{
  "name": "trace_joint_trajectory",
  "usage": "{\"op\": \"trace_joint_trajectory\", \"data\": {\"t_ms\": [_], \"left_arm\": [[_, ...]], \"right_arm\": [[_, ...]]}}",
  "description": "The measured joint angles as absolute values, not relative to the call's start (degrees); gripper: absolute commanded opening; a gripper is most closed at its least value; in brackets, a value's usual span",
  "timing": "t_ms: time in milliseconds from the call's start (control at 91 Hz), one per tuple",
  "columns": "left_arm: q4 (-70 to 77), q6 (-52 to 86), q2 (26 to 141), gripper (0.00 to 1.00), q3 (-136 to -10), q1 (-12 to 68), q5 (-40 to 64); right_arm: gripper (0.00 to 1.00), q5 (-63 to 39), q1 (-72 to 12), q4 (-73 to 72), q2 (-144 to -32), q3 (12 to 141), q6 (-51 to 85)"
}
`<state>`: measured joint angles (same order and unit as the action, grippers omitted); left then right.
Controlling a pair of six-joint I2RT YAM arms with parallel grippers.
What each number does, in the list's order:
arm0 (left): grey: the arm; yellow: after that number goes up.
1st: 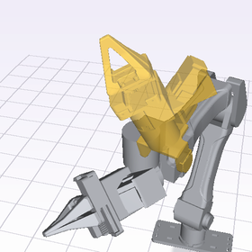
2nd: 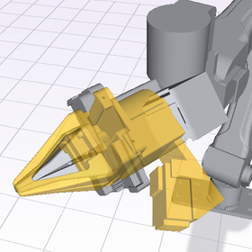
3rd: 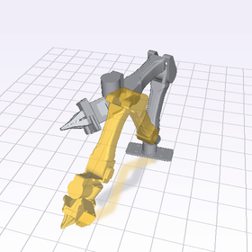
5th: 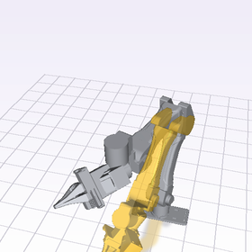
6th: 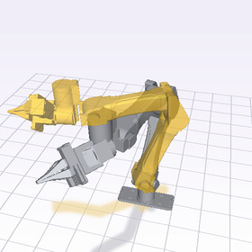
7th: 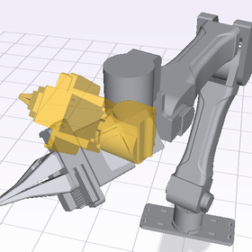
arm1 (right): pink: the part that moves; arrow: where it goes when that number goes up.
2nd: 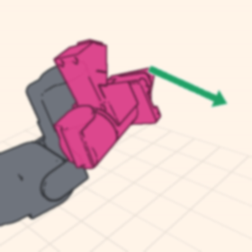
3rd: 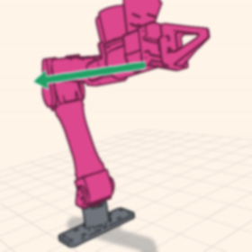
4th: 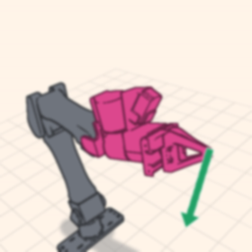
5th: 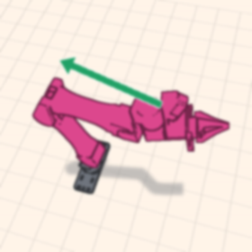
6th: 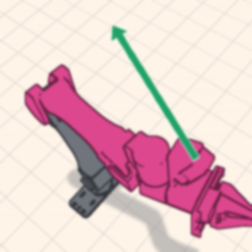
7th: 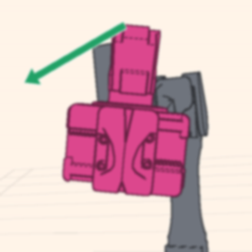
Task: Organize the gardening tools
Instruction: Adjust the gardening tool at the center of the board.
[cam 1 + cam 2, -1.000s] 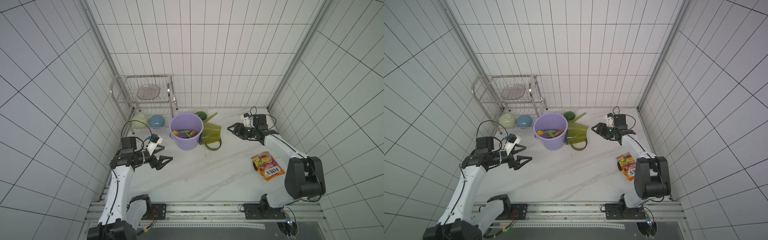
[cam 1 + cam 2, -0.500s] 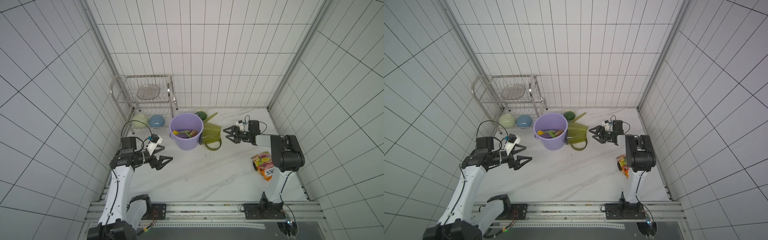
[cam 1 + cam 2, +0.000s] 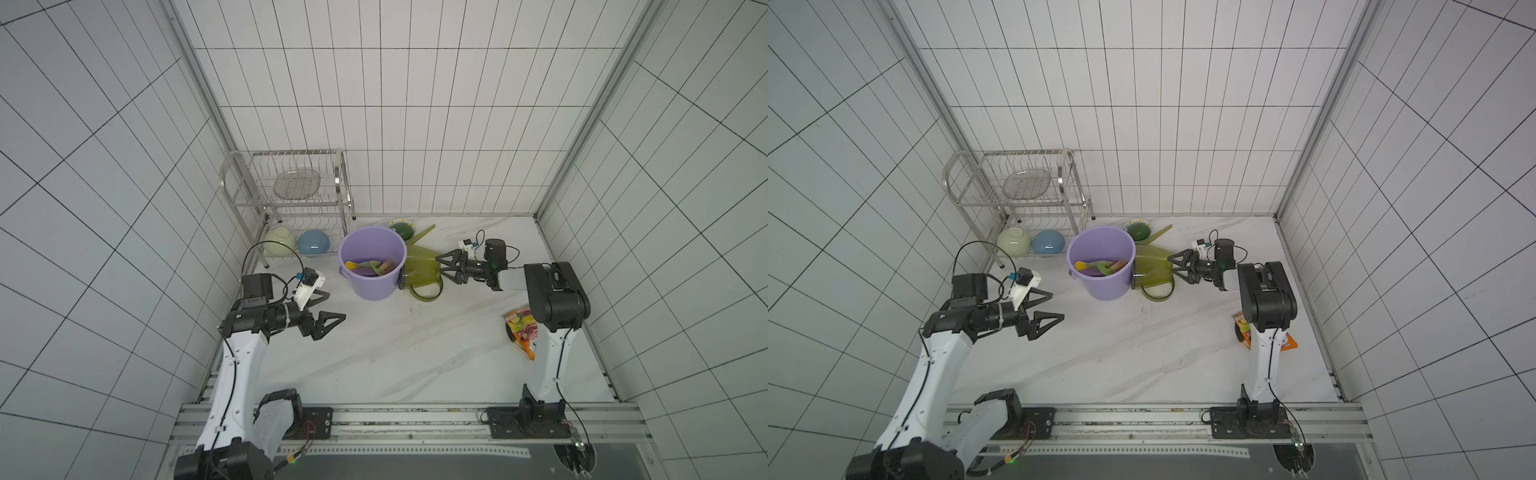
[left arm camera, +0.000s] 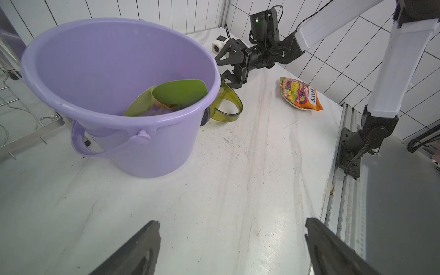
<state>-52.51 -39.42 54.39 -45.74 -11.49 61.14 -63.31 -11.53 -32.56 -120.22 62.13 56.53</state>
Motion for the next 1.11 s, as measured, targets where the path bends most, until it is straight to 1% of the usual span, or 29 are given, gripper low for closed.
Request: {"op": "trace_joint_trajectory", "data": {"t_ms": [275,407,660,913,1012,1110], "left_arm": [[-52.5,-39.4,54.4,0.96,-45.7,-11.5,60.9],[-52.5,-39.4,54.4,0.96,-45.7,-11.5,60.9],[-52.5,-39.4,54.4,0.96,-45.7,-11.5,60.8],[-52.7,-39.5,54.4,0.96,-45.7,-11.5,60.3],[-52.6,-39.4,54.4,0.96,-45.7,-11.5,60.2],[-52.6,-39.4,54.4,0.96,-45.7,-11.5,60.1]], "right_arm": [[0.68,-63.9,-13.6,-37.0,-122.1,62.5,59.7],[0.64,-64.5,-13.9,-40.3,-123.2,62.5,62.2],[0.5,-64.4,-14.2,-46.1,-123.3,62.5,66.8],[0.32,-64.3,-14.1,-48.7,-122.0,62.2,69.5],[0.24,-64.3,-14.1,-47.7,-118.9,62.1,68.8],[0.18,-64.1,-14.1,-42.3,-115.1,62.2,64.9]]}}
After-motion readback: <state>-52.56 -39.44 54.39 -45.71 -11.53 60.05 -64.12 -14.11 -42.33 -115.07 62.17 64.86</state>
